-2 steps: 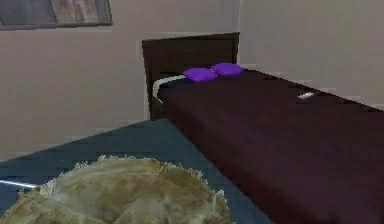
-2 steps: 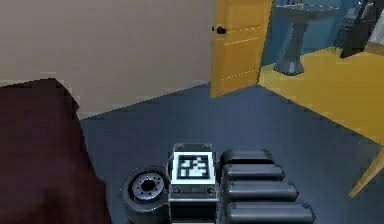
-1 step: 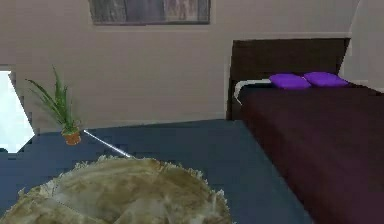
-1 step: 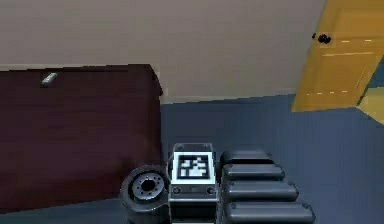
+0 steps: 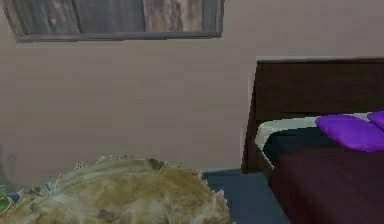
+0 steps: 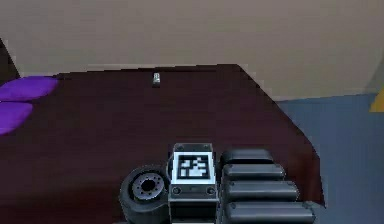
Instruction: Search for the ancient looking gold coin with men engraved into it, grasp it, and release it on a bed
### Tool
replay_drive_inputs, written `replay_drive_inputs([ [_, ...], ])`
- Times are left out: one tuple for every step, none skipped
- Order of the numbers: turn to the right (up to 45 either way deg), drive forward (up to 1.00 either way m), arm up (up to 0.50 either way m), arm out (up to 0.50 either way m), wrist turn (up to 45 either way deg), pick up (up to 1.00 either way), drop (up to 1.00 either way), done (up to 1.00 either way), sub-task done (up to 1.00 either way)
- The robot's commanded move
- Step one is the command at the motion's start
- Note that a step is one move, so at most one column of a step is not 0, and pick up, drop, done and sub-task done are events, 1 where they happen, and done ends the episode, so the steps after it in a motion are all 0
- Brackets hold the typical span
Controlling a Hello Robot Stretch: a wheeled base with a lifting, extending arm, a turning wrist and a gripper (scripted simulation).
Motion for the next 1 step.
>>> replay_drive_inputs([
  [0.0,0.20,0.00,0.00,0.0,0.00,0.00,0.00,0.00],
])
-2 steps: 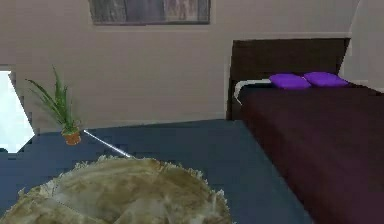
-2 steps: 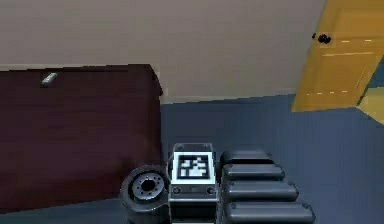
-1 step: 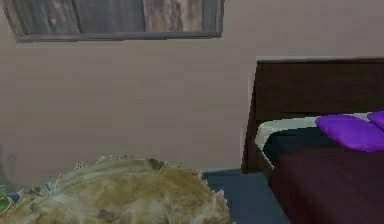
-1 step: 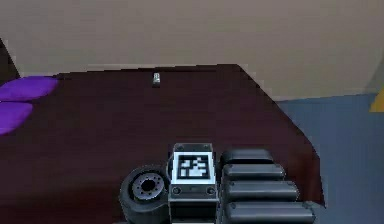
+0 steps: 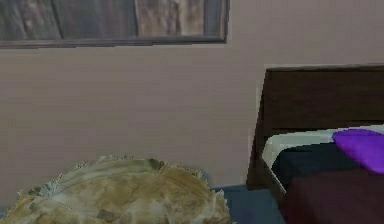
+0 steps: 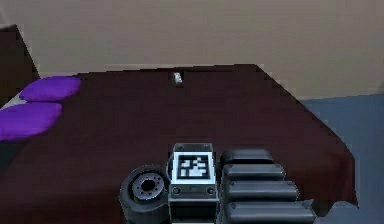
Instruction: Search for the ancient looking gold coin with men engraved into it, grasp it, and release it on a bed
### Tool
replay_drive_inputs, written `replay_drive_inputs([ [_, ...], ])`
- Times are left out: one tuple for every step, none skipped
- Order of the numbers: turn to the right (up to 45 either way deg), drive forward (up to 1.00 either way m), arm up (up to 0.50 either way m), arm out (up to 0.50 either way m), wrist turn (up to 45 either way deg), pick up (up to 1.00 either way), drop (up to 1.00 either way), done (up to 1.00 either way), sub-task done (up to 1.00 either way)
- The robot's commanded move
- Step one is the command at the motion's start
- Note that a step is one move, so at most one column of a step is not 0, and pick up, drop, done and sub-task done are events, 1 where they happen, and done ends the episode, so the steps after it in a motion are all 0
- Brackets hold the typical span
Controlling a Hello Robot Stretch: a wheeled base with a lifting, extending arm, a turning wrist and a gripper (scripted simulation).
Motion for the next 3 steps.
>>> replay_drive_inputs([
  [45.0,0.00,0.00,0.00,0.0,0.00,0.00,0.00,0.00],
  [45.0,0.00,0.00,0.00,0.0,0.00,0.00,0.00,0.00],
  [12.0,0.00,0.00,0.00,0.0,0.00,0.00,0.00,0.00],
])
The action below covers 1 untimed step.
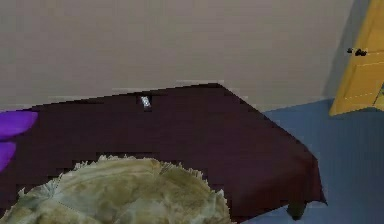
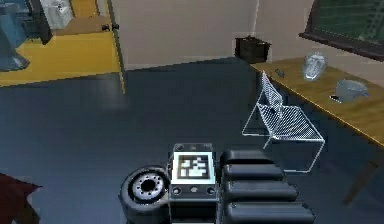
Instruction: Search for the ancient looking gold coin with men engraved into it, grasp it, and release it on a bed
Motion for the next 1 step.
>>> replay_drive_inputs([
  [0.0,0.25,0.00,0.00,0.0,0.00,0.00,0.00,0.00],
])
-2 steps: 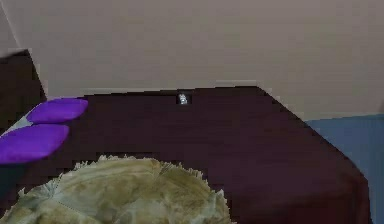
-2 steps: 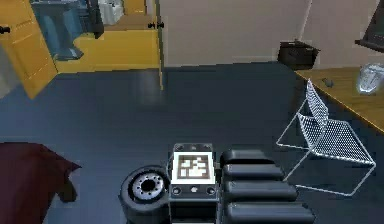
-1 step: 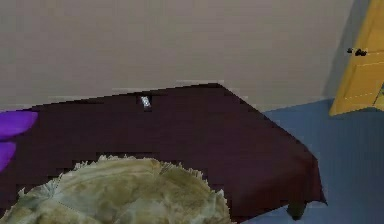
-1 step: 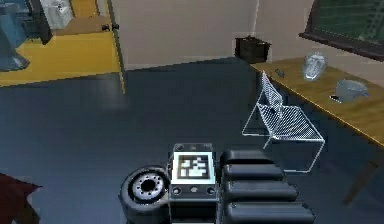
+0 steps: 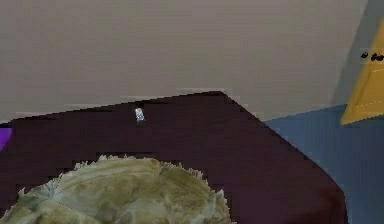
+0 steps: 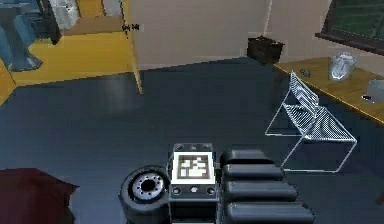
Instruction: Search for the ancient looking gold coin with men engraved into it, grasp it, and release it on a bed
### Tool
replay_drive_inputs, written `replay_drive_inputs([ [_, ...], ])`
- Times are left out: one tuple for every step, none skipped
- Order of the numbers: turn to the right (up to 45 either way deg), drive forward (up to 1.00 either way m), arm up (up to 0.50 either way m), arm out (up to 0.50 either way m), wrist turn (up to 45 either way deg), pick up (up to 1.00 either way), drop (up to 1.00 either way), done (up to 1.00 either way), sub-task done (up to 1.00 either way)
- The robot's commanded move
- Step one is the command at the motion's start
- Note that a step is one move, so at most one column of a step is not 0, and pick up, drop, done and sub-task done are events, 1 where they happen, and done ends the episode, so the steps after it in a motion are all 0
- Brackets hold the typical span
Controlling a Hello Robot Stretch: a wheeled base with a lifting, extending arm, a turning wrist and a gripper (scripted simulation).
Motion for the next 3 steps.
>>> replay_drive_inputs([
  [-45.0,0.00,0.00,0.00,0.0,0.00,0.00,0.00,0.00],
  [-45.0,0.00,0.00,0.00,0.0,0.00,0.00,0.00,0.00],
  [-42.0,0.00,0.00,0.00,0.0,0.00,0.00,0.00,0.00],
])
